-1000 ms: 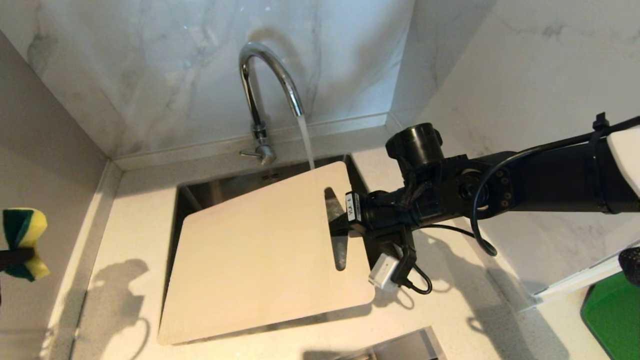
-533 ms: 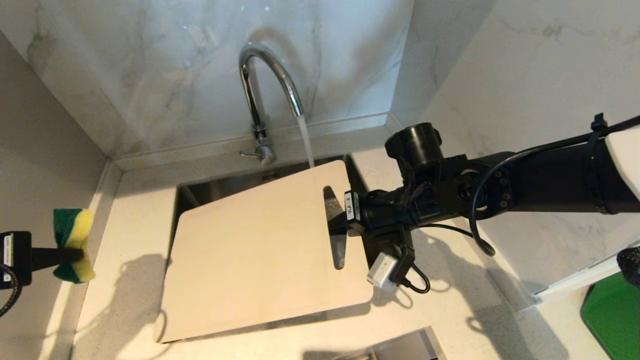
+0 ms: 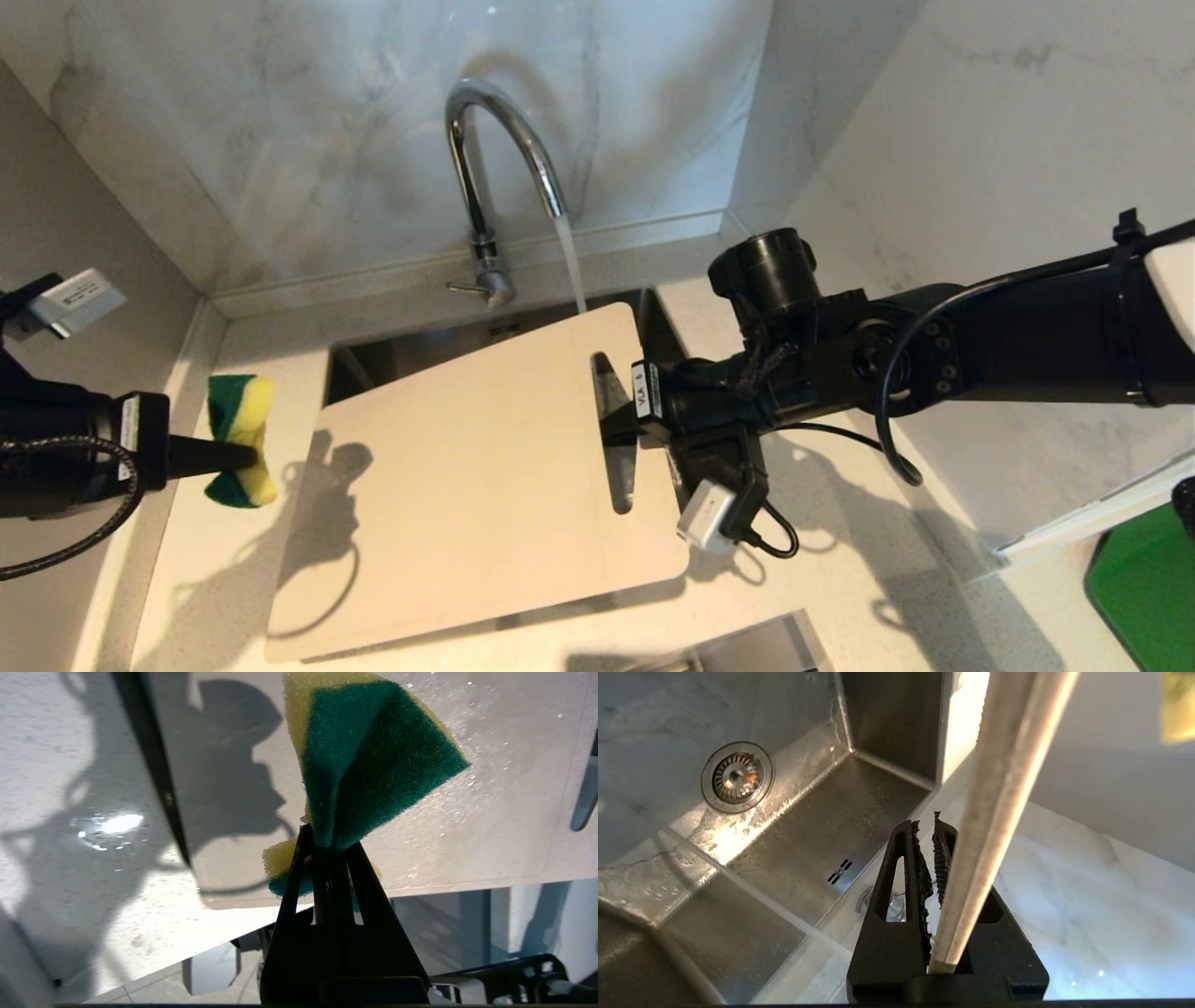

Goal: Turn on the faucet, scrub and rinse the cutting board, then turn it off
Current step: Scrub the cutting board underwater

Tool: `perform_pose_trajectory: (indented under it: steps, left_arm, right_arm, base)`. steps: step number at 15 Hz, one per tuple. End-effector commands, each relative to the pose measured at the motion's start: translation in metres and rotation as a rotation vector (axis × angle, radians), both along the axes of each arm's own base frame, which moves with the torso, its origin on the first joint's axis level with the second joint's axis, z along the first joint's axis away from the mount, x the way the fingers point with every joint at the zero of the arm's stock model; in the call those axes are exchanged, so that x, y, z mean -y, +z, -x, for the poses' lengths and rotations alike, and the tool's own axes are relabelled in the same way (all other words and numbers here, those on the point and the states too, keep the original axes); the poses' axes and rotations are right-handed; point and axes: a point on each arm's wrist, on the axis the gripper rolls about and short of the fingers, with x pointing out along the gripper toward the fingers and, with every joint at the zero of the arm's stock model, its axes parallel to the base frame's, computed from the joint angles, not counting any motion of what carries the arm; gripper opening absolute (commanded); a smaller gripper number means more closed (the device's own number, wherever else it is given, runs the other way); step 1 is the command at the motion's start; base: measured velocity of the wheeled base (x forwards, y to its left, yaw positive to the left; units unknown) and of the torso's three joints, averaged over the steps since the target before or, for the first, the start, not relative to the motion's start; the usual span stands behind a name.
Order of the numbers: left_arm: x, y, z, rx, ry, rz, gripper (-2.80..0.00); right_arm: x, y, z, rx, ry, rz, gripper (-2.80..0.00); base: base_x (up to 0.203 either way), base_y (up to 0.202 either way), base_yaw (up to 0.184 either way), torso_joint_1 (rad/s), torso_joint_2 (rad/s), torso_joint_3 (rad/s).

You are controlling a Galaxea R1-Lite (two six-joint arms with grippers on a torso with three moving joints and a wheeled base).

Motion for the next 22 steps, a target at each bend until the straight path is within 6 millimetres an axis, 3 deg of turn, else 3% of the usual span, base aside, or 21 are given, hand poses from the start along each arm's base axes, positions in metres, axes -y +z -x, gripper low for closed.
perform_pose_trajectory:
  steps: [1, 7, 11, 16, 22]
  left_arm:
    - [0.015, 0.0, -0.019, -0.035, -0.011, 0.02, -2.8]
    - [0.043, 0.001, -0.049, -0.079, -0.012, 0.085, -2.8]
    - [0.07, 0.008, -0.051, -0.072, -0.081, 0.11, -2.8]
    - [0.108, 0.002, -0.073, -0.07, -0.08, 0.071, -2.8]
    - [0.126, -0.021, -0.103, -0.127, -0.05, 0.047, -2.8]
  right_arm:
    - [0.002, 0.003, 0.005, 0.015, 0.012, 0.0, -2.8]
    - [0.008, 0.003, 0.017, 0.004, 0.011, 0.007, -2.8]
    - [0.009, 0.004, 0.018, 0.005, 0.011, 0.006, -2.8]
    - [0.012, 0.008, 0.024, 0.011, 0.011, 0.003, -2.8]
    - [0.018, 0.013, 0.035, 0.02, 0.01, 0.0, -2.8]
  base:
    - [0.0, 0.0, 0.0, 0.0, 0.0, 0.0]
    - [0.0, 0.0, 0.0, 0.0, 0.0, 0.0]
    - [0.0, 0.0, 0.0, 0.0, 0.0, 0.0]
    - [0.0, 0.0, 0.0, 0.0, 0.0, 0.0]
    - [0.0, 0.0, 0.0, 0.0, 0.0, 0.0]
